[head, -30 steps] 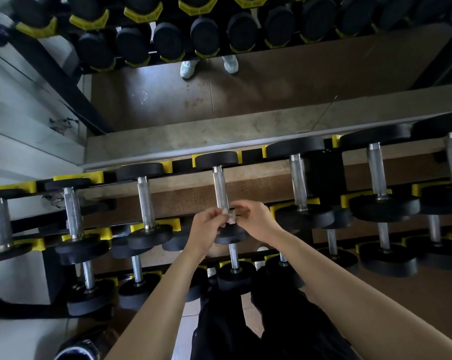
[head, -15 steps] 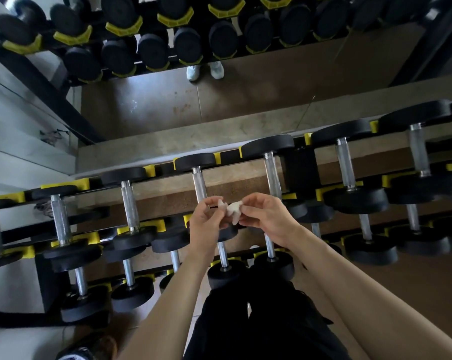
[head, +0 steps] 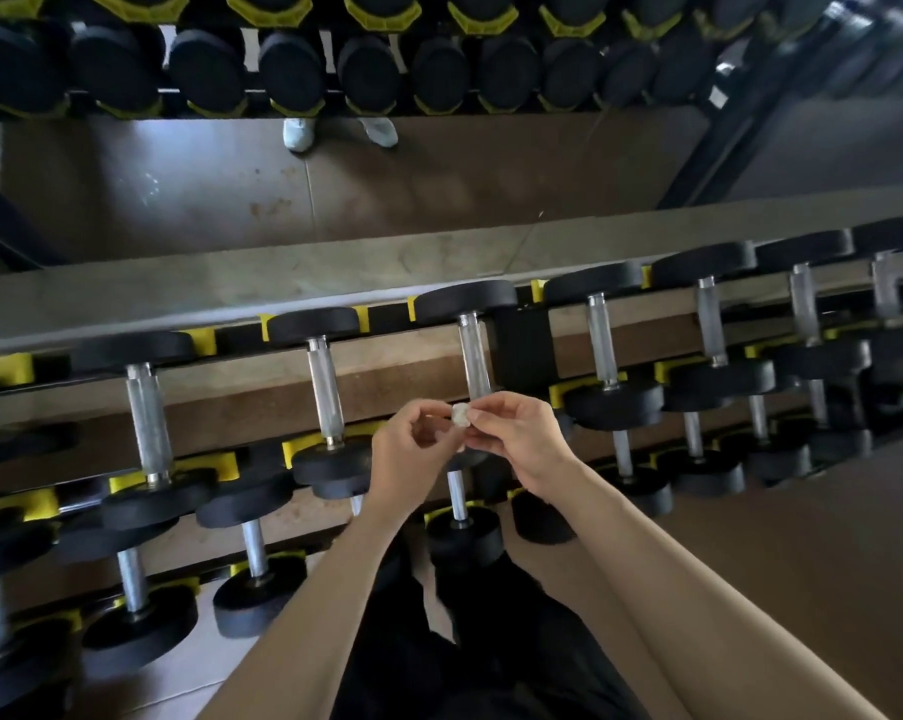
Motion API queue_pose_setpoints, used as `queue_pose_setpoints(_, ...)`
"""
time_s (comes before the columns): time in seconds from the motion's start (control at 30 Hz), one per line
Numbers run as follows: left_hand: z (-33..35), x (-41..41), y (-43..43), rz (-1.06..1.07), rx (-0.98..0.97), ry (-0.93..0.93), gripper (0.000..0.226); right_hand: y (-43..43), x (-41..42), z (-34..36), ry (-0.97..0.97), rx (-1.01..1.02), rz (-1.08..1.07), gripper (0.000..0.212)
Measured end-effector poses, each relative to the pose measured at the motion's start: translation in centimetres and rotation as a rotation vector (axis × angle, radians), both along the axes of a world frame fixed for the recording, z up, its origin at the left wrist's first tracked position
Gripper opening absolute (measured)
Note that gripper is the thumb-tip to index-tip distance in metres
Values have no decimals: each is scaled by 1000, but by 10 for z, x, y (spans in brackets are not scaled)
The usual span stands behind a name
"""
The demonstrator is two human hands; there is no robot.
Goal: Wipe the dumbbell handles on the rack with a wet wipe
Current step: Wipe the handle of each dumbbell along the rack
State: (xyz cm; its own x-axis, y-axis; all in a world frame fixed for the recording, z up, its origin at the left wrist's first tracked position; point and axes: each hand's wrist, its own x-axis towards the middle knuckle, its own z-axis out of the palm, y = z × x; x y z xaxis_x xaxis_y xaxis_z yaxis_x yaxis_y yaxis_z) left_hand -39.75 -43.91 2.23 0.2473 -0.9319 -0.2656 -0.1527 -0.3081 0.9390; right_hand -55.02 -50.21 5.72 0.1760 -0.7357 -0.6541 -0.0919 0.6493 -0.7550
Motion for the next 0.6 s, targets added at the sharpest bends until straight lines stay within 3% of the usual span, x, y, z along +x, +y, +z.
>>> queue_pose_setpoints(0.13, -13, -11, -26, -16, 45, -58, 13, -25, -18, -14, 279, -209, 185, 8)
queue_pose_setpoints(0.2, -20, -18, -41, 36, 102, -114, 12, -34, -28, -27, 504, -394, 361, 12)
queue_pose_setpoints(0.3, -26, -27, -64, 140, 162, -192, 18, -43, -40, -40, 683, -457, 555, 25)
queue_pose_setpoints(0.47, -29, -40, -104, 326, 165, -294, 20, -53, -55, -47, 670, -366, 645, 43)
queue_pose_setpoints(0.6, -37, -52, -119, 314, 178, -355, 22, -59, -65, -50, 629, -337, 685, 43)
